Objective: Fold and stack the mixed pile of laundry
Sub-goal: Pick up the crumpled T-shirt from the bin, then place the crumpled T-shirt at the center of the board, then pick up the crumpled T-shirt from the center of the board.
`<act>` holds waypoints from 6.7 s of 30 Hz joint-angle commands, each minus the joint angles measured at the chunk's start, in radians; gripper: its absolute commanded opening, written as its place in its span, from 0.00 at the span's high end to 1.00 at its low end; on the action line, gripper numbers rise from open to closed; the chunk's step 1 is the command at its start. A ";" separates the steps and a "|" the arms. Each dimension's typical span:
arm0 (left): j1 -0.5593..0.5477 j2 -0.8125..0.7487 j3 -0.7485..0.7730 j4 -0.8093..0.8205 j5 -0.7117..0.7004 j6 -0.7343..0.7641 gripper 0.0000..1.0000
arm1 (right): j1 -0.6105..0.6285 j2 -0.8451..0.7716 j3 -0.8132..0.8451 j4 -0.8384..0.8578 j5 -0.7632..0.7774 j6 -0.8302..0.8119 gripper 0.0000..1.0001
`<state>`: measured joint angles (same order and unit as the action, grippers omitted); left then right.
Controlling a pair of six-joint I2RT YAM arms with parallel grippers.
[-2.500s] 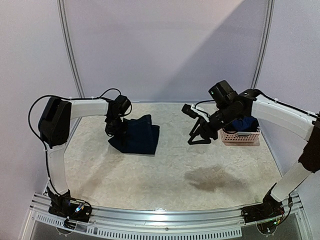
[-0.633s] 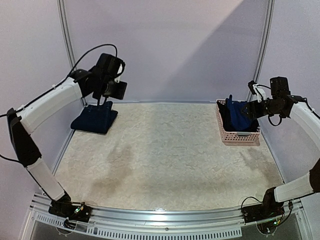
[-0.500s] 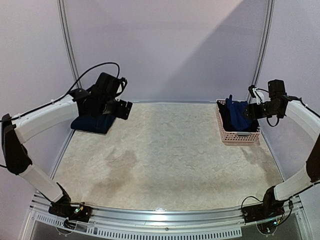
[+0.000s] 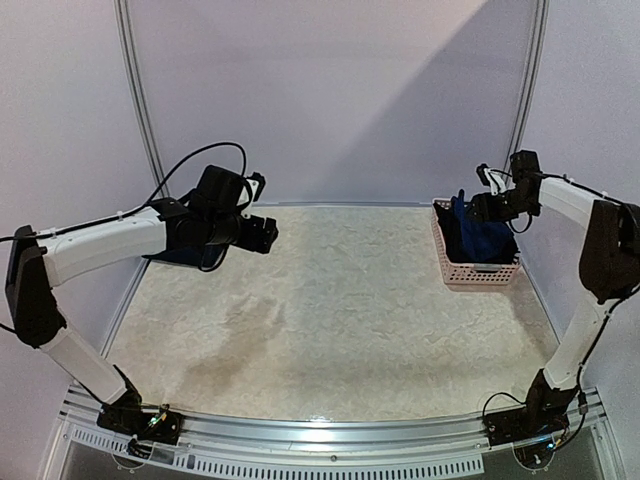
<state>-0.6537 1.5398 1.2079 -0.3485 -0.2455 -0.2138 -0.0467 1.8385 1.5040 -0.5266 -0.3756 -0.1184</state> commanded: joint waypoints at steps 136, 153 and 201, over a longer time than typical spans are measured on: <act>0.016 0.280 0.263 -0.263 0.347 0.108 0.46 | 1.171 -0.162 -0.427 -0.204 0.321 -0.548 0.87; 0.016 0.290 0.270 -0.276 0.333 0.113 0.46 | 1.109 -0.256 -0.275 -0.251 0.316 -0.514 1.00; -0.235 0.660 0.368 0.011 0.361 -0.320 0.62 | 0.508 -0.898 -0.536 -0.141 0.164 -0.239 1.00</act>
<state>-0.9051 2.1479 1.5661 -0.3855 0.0303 -0.4953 0.4683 0.9562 0.9909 -0.6891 -0.1967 -0.3668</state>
